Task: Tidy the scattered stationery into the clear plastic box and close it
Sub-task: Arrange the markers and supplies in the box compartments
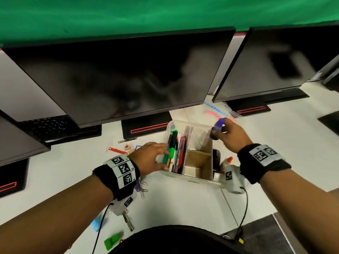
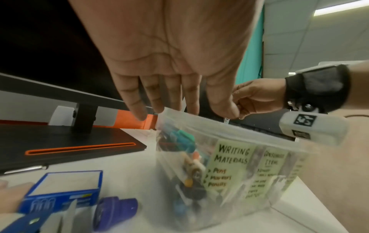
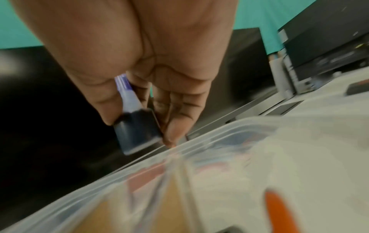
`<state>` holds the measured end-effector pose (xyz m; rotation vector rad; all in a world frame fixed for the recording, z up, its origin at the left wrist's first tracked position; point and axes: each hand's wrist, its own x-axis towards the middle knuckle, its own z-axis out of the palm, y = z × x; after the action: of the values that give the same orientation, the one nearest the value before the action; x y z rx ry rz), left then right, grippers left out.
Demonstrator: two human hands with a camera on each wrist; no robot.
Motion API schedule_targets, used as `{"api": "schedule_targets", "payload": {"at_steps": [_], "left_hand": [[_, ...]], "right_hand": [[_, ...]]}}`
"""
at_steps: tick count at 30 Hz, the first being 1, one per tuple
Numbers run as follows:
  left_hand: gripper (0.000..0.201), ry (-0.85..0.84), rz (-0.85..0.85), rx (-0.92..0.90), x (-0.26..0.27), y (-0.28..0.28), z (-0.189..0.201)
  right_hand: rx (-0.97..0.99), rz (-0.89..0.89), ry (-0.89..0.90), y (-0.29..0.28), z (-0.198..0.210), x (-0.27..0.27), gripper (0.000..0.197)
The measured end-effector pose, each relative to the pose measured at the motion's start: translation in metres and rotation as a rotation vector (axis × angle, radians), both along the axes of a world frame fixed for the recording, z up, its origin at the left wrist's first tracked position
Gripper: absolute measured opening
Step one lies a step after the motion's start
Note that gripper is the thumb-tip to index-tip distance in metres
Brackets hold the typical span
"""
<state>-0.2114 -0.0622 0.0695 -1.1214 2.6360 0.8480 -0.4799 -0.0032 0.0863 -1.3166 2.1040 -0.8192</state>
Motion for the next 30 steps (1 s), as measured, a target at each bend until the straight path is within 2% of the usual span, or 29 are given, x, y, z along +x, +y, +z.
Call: {"api": "schedule_targets", "payload": {"at_steps": [3, 6, 10, 14, 16, 20, 23, 27, 30], "left_hand": [[0.054, -0.086, -0.078, 0.038, 0.003, -0.001, -0.009], [0.047, -0.11, -0.107, 0.007, 0.004, 0.0, -0.009], [0.033, -0.086, -0.075, 0.016, 0.004, 0.004, -0.006], [0.032, -0.087, -0.065, 0.021, 0.002, 0.006, -0.005], [0.032, -0.083, -0.062, 0.018, 0.002, 0.006, -0.005], [0.031, -0.082, -0.055, 0.021, 0.003, 0.007, -0.006], [0.03, -0.078, -0.042, 0.027, 0.002, 0.007, -0.008], [0.03, -0.081, -0.044, 0.024, 0.003, 0.006, -0.009], [0.03, -0.092, -0.052, 0.02, 0.002, 0.006, -0.01]], "right_hand": [[0.249, -0.042, 0.184, -0.003, -0.008, -0.031, 0.012], [0.432, 0.002, 0.383, -0.01, -0.014, -0.04, 0.011], [0.566, 0.069, 0.474, -0.022, -0.018, -0.037, 0.02], [0.821, 0.172, 0.656, -0.029, -0.025, -0.032, 0.035], [0.892, 0.196, 0.704, -0.033, -0.03, -0.031, 0.034], [0.912, 0.24, 0.759, -0.038, -0.038, -0.03, 0.033], [0.99, 0.254, 0.764, -0.039, -0.038, -0.028, 0.017], [0.92, 0.209, 0.792, -0.042, -0.039, -0.033, 0.029], [0.937, 0.213, 0.77, -0.04, -0.037, -0.034, 0.029]]}}
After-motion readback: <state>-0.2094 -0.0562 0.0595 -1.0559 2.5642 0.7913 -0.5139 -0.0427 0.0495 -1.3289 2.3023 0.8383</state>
